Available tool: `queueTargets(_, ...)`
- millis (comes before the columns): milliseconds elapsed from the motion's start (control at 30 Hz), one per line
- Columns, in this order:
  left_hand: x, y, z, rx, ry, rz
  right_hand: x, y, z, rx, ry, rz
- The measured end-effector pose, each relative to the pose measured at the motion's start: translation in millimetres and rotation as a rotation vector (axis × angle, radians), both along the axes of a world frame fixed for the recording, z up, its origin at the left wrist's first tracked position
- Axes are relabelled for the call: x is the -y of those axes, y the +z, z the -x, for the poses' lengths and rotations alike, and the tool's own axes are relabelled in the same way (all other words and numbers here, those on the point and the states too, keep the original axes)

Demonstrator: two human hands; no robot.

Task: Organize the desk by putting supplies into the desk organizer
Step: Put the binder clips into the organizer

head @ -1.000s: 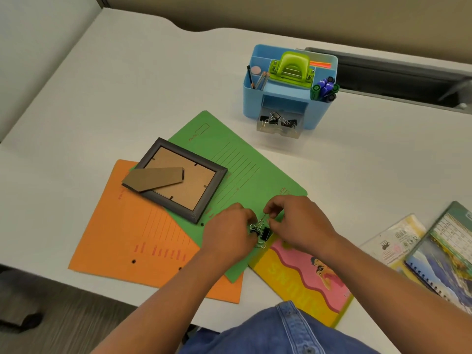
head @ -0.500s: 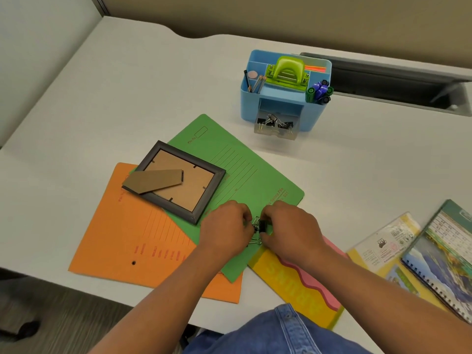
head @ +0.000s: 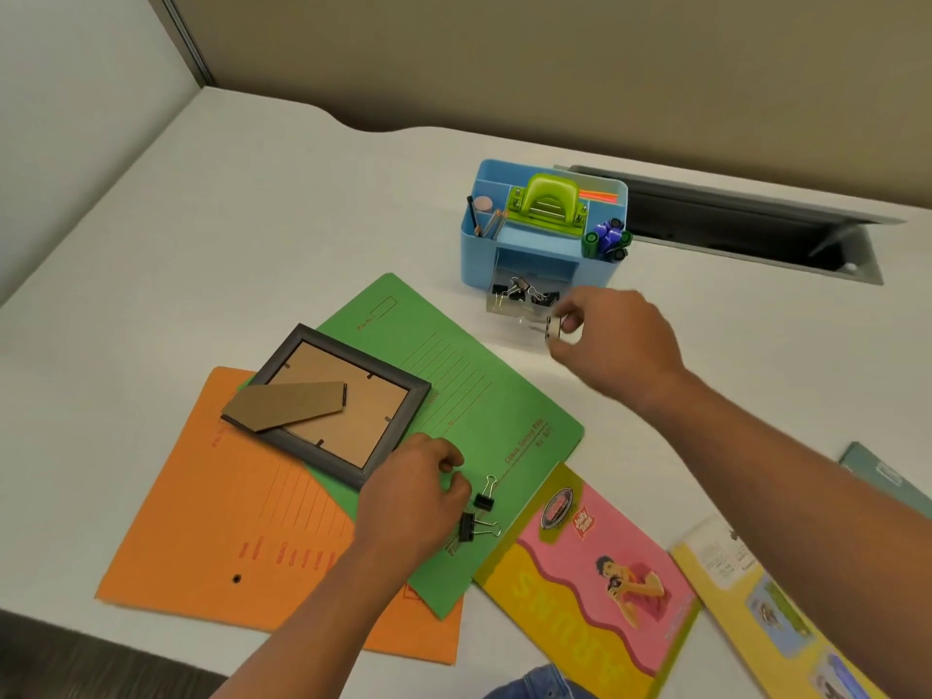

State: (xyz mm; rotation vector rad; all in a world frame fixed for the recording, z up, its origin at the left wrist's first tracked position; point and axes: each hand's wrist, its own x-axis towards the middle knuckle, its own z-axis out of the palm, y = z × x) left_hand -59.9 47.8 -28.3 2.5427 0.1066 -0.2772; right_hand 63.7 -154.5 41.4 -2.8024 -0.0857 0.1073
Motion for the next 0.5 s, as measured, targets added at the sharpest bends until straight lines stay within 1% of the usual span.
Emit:
queueTargets(133,0.3,0.0,2.1,-0.022,0.001,0.003,2.0,-6.2,-41.1,0.038,-0.044,0.059)
queueTargets(233,0.1,-0.8,2.6,-0.031,-0.006,-0.003,3.0,-14.3,-49.0,0.066,-0.067,0.044)
queueTargets(367,0.2,-3.8,3.1,-0.038,-0.028,-0.023,6.9,-22.3,-32.2,0.098,-0.082,-0.035)
queueTargets(500,4.8,-3.1,2.8,-0.079,-0.077,-0.036,7.5,-30.2,1.0,0.048,-0.103,-0.118)
